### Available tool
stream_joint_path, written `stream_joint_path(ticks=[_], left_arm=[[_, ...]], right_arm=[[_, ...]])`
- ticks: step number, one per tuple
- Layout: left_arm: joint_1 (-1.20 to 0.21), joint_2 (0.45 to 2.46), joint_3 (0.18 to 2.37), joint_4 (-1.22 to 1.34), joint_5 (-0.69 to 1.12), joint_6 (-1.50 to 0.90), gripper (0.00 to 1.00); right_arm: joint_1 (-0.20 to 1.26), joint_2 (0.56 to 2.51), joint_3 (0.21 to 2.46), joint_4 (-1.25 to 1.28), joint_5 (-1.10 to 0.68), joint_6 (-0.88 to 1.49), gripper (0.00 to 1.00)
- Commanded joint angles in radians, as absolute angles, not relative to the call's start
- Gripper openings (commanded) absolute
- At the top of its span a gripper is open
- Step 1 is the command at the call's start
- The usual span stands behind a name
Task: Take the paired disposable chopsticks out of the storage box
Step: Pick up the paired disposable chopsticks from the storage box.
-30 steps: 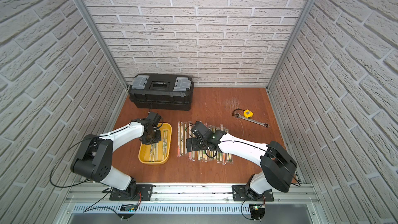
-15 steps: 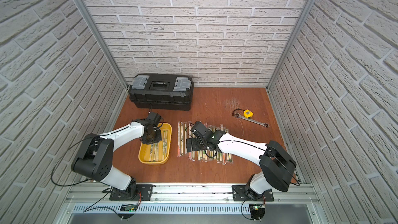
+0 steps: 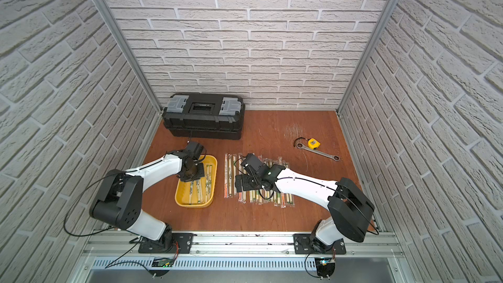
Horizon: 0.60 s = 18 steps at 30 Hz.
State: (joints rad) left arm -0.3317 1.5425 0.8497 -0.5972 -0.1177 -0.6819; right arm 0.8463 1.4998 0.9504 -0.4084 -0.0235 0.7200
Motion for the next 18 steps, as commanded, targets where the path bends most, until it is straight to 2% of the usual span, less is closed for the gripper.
stream_joint_path(ticks=[1, 9, 18], left_arm=[[-0.326, 1.519, 0.848, -0.644, -0.122, -0.682, 0.06], [-0.317, 1.477, 0.875, -0.686, -0.137, -0.666, 0.00], [-0.301, 1.450, 0.906, -0.725, -0.140, -0.644, 0.00]], right_arm=[[0.850, 1.500, 0.980, -0.408, -0.023, 0.707, 1.00], [0.850, 1.511, 0.992, -0.408, -0.026, 0.703, 1.00], [0.850, 1.522, 1.006, -0.411, -0.031, 0.697, 1.00]])
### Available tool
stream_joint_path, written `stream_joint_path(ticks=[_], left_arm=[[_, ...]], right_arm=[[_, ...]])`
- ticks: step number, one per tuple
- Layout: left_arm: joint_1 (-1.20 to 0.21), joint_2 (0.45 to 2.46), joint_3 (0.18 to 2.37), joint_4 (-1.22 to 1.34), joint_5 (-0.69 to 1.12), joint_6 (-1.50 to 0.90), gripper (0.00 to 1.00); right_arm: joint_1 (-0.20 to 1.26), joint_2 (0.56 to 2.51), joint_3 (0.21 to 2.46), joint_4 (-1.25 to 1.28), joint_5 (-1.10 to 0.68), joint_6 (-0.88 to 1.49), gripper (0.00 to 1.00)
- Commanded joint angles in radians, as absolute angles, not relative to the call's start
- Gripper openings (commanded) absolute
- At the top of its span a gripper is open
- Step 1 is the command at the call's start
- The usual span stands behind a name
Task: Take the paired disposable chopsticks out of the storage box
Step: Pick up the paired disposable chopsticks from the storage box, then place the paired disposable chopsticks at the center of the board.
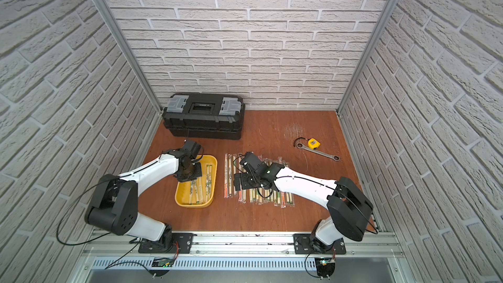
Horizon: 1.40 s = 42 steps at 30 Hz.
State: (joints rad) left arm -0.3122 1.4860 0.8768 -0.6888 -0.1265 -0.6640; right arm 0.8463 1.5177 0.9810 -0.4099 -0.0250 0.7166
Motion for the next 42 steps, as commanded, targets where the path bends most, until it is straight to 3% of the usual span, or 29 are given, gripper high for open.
stream_joint_path(ticks=[1, 19, 33, 42], left_arm=[[-0.297, 1.443, 0.913, -0.731, -0.141, -0.639, 0.00], [-0.326, 1.368, 1.113, -0.829, -0.077, -0.580, 0.00], [-0.586, 1.587, 1.218, -0.714, -0.087, -0.695, 0.00], [-0.621, 1.694, 1.201, -0.663, -0.098, -0.728, 0.00]], right_arm=[[0.850, 1.524, 1.008, -0.411, -0.031, 0.697, 1.00], [0.845, 1.506, 0.996, -0.410, -0.017, 0.692, 1.00], [0.827, 1.427, 0.918, -0.430, 0.019, 0.703, 1.00], [0.825, 1.398, 0.890, -0.428, 0.025, 0.716, 1.00]])
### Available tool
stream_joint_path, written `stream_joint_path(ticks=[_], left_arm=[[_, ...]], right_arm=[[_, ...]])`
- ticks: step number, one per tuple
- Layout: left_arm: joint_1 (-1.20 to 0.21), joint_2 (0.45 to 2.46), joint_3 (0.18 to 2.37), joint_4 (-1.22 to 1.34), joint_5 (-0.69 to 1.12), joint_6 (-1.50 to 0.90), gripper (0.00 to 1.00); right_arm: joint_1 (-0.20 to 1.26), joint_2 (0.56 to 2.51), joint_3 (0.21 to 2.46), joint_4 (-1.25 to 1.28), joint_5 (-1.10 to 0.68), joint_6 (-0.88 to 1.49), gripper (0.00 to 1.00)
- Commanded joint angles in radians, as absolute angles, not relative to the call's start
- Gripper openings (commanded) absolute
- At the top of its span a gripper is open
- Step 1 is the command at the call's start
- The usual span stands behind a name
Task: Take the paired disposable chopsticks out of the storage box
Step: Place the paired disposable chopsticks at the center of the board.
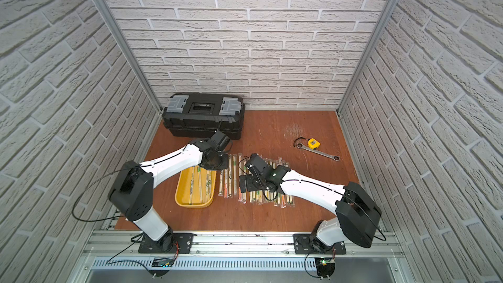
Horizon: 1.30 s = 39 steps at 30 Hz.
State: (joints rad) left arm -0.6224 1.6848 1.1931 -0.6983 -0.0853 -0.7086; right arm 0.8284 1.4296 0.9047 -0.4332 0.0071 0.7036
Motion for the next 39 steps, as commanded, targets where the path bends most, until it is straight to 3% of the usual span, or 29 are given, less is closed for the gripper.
stream_joint_path(ticks=[1, 19, 25, 39], left_arm=[[-0.623, 1.700, 1.199, -0.662, -0.103, -0.731, 0.00], [-0.601, 1.751, 1.143, -0.626, -0.103, -0.742, 0.00], [-0.601, 1.737, 1.156, -0.627, -0.073, -0.734, 0.25], [-0.505, 1.483, 1.122, -0.713, -0.109, -0.723, 0.35]], right_arm=[[0.825, 1.396, 0.888, -0.428, 0.025, 0.716, 1.00], [0.825, 1.413, 0.908, -0.432, 0.017, 0.715, 1.00], [0.825, 1.414, 0.914, -0.434, 0.015, 0.715, 1.00], [0.834, 1.478, 0.978, -0.450, -0.008, 0.715, 1.00]])
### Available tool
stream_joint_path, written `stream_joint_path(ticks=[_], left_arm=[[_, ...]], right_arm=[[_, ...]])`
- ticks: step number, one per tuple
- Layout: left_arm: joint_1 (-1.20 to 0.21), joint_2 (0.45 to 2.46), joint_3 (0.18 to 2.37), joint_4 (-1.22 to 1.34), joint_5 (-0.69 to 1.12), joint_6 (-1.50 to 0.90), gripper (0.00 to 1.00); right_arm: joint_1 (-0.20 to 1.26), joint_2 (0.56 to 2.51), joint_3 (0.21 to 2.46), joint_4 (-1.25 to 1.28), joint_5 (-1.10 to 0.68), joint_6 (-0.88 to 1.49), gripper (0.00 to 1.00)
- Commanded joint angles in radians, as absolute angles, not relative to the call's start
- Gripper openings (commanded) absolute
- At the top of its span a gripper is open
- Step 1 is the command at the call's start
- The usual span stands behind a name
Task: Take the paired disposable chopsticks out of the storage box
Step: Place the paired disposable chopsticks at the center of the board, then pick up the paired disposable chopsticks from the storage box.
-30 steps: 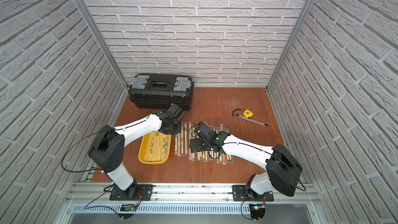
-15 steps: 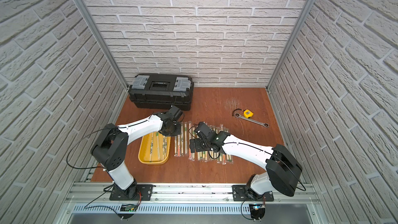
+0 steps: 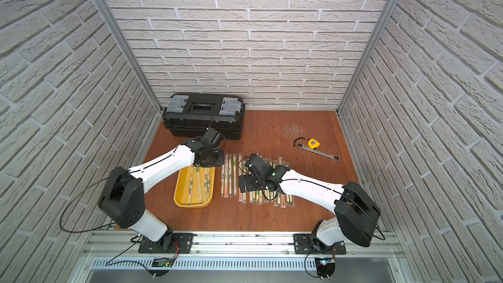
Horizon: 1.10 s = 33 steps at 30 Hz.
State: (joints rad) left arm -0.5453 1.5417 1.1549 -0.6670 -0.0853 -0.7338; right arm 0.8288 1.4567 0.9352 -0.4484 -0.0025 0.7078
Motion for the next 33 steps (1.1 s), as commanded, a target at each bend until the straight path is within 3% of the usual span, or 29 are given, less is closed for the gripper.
stream_joint_path(ticks=[1, 11, 33], left_arm=[[-0.483, 1.459, 1.101, -0.723, -0.112, -0.724, 0.36], [-0.308, 1.349, 0.886, -0.743, -0.112, -0.727, 0.41], [-0.303, 1.499, 0.835, -0.637, -0.054, -0.738, 0.41]], right_arm=[[0.838, 1.491, 0.992, -0.455, -0.008, 0.714, 1.00], [0.886, 1.658, 1.157, -0.534, 0.001, 0.706, 0.99], [0.967, 1.968, 1.503, -0.606, -0.077, 0.690, 0.97]])
